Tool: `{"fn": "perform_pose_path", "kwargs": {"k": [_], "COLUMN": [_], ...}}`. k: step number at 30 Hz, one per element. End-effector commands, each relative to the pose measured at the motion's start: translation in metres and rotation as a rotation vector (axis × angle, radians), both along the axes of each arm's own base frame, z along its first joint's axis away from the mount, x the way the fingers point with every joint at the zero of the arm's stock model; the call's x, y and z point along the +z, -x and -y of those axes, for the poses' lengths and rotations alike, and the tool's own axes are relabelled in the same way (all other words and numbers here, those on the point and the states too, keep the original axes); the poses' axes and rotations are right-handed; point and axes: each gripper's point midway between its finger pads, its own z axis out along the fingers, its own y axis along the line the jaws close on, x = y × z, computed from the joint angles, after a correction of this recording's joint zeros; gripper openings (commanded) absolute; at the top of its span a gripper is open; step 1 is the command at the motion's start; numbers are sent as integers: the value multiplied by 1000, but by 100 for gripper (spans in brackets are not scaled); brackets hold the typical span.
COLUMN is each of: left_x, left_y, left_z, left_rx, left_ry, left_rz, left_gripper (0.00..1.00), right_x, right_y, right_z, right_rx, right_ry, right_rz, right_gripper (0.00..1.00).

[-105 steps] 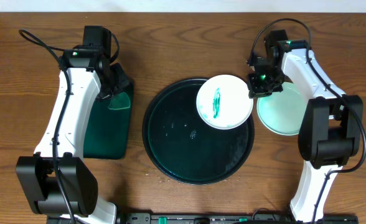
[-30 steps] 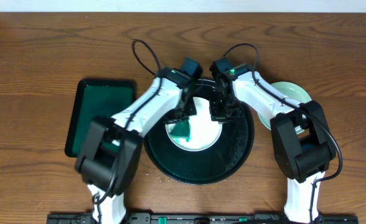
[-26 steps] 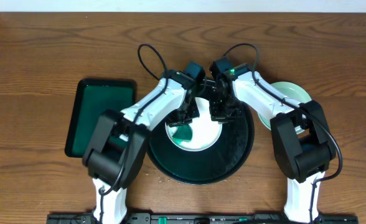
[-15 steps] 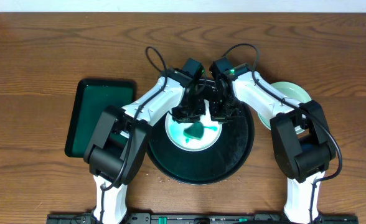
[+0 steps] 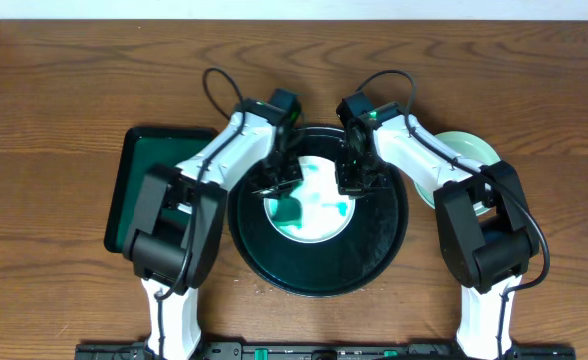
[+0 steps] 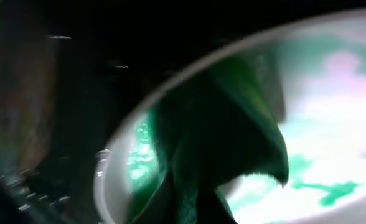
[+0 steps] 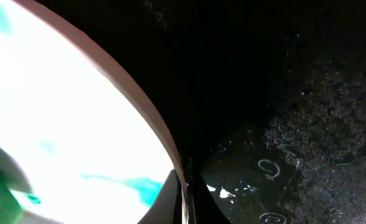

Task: Clean dirty plates on tray and stack at the side
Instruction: 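Scrub the last plate with the sponge while the right gripper holds it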

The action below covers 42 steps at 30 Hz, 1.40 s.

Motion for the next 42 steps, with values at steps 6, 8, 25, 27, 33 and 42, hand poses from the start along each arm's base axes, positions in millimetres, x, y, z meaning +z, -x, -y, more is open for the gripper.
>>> {"fn": "perform_pose_path", "kwargs": {"k": [6,8,25,27,33,42], "left_x": [-24,-24,-7,-4,-14,-26], "left_y": [23,34,24,18,-12,-1], "left_z": [-6,9,94,90,46,-23], "left_rx": [-2,-36,-229,-210,-53,155], "left_ry": [-201,-155,353,383,254,-191], "left_rz": [14,-14,27,28,67,59], "left_gripper": [7,7,7,7,7,7], "right_x": [-16,-16,-15,-15,-16,-17], "right_y": [8,8,8,8,10,10], "right_z": [-3,-3,-8,-8,-7,-7], "right_rx": [39,39,52,52,54,60], "right_ry": [3,3,-21,-23,-21,-24], "right_rz": [-36,-37,-34,-36,-40,-37], "right_gripper": [1,1,1,1,1,1]}}
